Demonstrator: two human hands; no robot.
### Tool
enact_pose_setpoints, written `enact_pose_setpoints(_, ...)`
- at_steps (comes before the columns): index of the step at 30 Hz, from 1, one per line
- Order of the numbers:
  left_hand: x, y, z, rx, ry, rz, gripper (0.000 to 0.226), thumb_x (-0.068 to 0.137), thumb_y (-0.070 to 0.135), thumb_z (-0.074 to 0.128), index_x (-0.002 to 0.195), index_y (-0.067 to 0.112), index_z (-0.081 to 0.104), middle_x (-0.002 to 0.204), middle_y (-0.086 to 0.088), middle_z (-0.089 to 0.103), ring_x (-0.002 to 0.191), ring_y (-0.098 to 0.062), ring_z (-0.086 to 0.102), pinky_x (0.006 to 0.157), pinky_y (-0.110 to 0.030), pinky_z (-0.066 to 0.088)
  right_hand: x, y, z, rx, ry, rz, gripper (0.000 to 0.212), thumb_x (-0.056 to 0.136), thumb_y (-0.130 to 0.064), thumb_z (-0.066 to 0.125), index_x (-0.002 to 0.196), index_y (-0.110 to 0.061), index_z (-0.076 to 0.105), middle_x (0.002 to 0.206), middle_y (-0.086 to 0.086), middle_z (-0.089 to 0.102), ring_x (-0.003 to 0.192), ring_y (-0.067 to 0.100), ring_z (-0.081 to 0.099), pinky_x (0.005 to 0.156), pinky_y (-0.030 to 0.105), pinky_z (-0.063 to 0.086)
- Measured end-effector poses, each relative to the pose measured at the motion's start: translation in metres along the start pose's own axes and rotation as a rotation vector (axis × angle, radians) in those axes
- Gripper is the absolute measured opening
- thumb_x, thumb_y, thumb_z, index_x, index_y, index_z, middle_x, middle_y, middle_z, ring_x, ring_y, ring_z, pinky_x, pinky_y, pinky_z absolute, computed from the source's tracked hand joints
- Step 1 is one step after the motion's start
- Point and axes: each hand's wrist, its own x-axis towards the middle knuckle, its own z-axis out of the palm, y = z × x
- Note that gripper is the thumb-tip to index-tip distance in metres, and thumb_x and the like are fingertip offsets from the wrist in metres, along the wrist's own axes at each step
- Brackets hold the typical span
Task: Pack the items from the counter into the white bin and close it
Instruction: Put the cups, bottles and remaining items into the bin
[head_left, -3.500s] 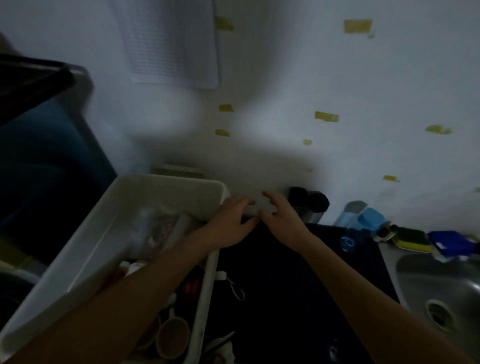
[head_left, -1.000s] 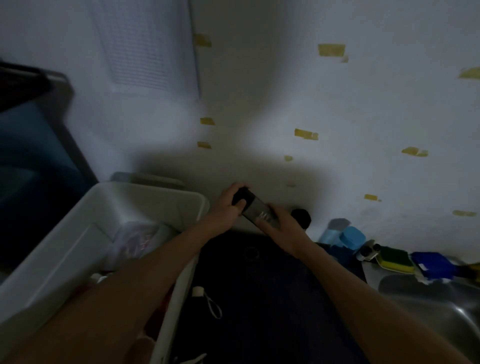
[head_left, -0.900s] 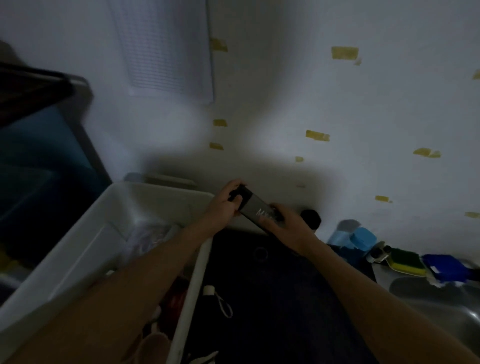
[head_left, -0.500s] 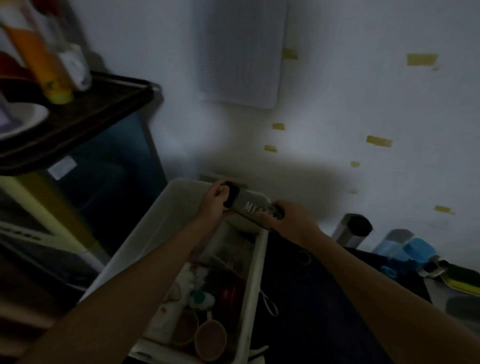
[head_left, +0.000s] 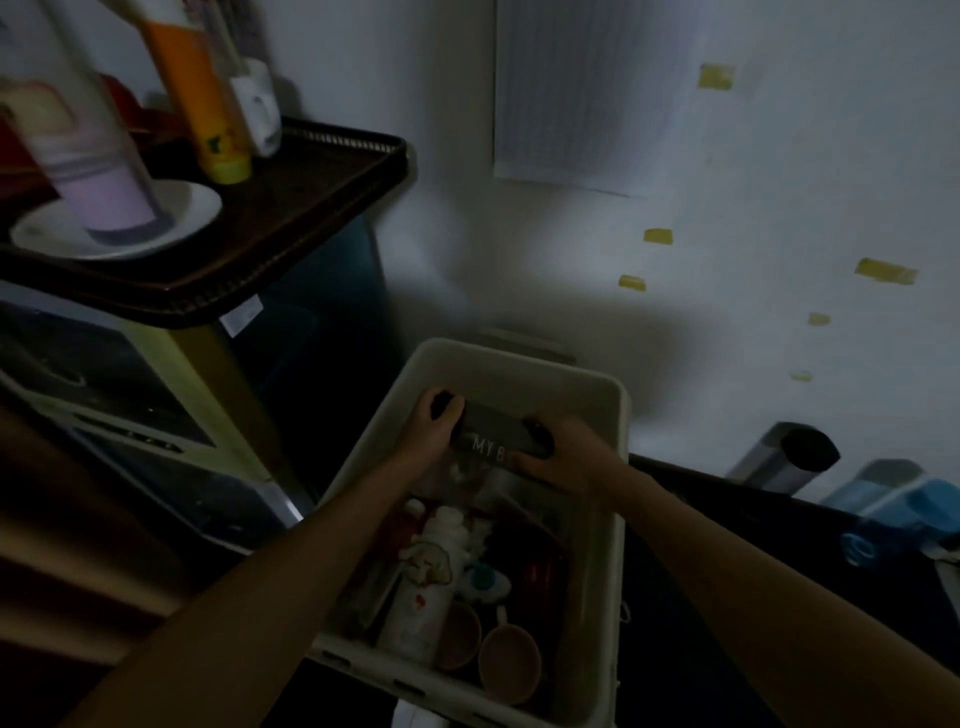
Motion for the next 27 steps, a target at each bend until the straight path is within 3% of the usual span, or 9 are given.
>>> enact_pose_setpoints(5, 0.001, -0.034, -0.008, 0.224, -0.102, 0.021, 0.066, 0.088, 0.046, 0.065, 0.145, 0.029, 0.037, 0.149, -0.002, 0.042, 0.135, -0.023, 0.042, 0.111, -0.041, 0.038, 0.009, 0.005, 0.032, -0.048, -0.030, 0.034, 0.065, 0.076, -0.050, 0.070, 0.132, -0.023, 0.051, 0.131, 0.003, 0.053, 0.117, 0.022, 0.050, 0.098, 0.038, 0.047)
enact_pose_setpoints(8, -0.004, -0.051, -0.013, 0.397, -0.280, 0.092, 0.076, 0.081, 0.056, 0.068, 0.146, 0.042, 0.031, 0.158, -0.002, 0.018, 0.143, -0.024, 0.026, 0.113, -0.035, 0.031, 0.014, 0.009, 0.047, -0.128, -0.017, 0.050, 0.073, 0.079, -0.048, 0.068, 0.142, -0.023, 0.041, 0.143, 0.007, 0.044, 0.128, 0.031, 0.041, 0.103, 0.042, 0.040)
enact_pose_setpoints(11, -0.004, -0.062, -0.009, 0.483, -0.345, 0.071, 0.085, 0.081, 0.057, 0.068, 0.150, 0.044, 0.020, 0.161, -0.002, -0.014, 0.150, -0.028, 0.001, 0.119, -0.046, 0.023, 0.025, 0.010, 0.059, -0.180, 0.002, 0.055, 0.072, 0.082, -0.049, 0.065, 0.143, -0.018, 0.041, 0.147, 0.010, 0.042, 0.132, 0.033, 0.038, 0.106, 0.041, 0.037)
enact_pose_setpoints(13, 0.002, -0.063, -0.002, 0.565, -0.337, 0.081, 0.084, 0.086, 0.055, 0.064, 0.152, 0.042, 0.013, 0.160, -0.003, -0.024, 0.149, -0.029, -0.012, 0.120, -0.051, 0.016, 0.035, 0.011, 0.066, -0.189, 0.015, 0.052, 0.070, 0.084, -0.048, 0.064, 0.143, -0.019, 0.041, 0.146, 0.008, 0.043, 0.131, 0.032, 0.039, 0.105, 0.041, 0.038)
enact_pose_setpoints(16, 0.012, -0.065, 0.004, 0.689, -0.305, 0.117, 0.077, 0.092, 0.052, 0.055, 0.154, 0.039, 0.010, 0.160, -0.004, -0.021, 0.149, -0.030, -0.013, 0.120, -0.053, 0.014, 0.045, 0.016, 0.075, -0.136, 0.043, 0.080, 0.068, 0.084, -0.041, 0.066, 0.143, -0.020, 0.041, 0.145, 0.006, 0.044, 0.132, 0.031, 0.038, 0.102, 0.043, 0.041)
enact_pose_setpoints(21, 0.022, -0.071, 0.006, 0.740, -0.216, 0.277, 0.056, 0.094, 0.033, 0.052, 0.143, 0.018, 0.030, 0.155, -0.002, 0.007, 0.140, -0.031, 0.023, 0.113, -0.044, 0.032, 0.062, 0.023, 0.083, -0.055, 0.100, 0.089, 0.062, 0.088, -0.034, 0.066, 0.142, -0.012, 0.045, 0.144, 0.011, 0.047, 0.132, 0.032, 0.038, 0.109, 0.039, 0.032)
enact_pose_setpoints(27, 0.029, -0.084, 0.008, 0.670, -0.316, 0.283, 0.066, 0.097, 0.027, 0.050, 0.153, 0.015, 0.018, 0.162, -0.007, -0.001, 0.147, -0.026, 0.014, 0.119, -0.042, 0.023, 0.081, 0.021, 0.097, 0.033, 0.133, 0.184, 0.073, 0.088, -0.024, 0.065, 0.149, -0.007, 0.029, 0.151, 0.017, 0.030, 0.137, 0.037, 0.024, 0.113, 0.044, 0.025)
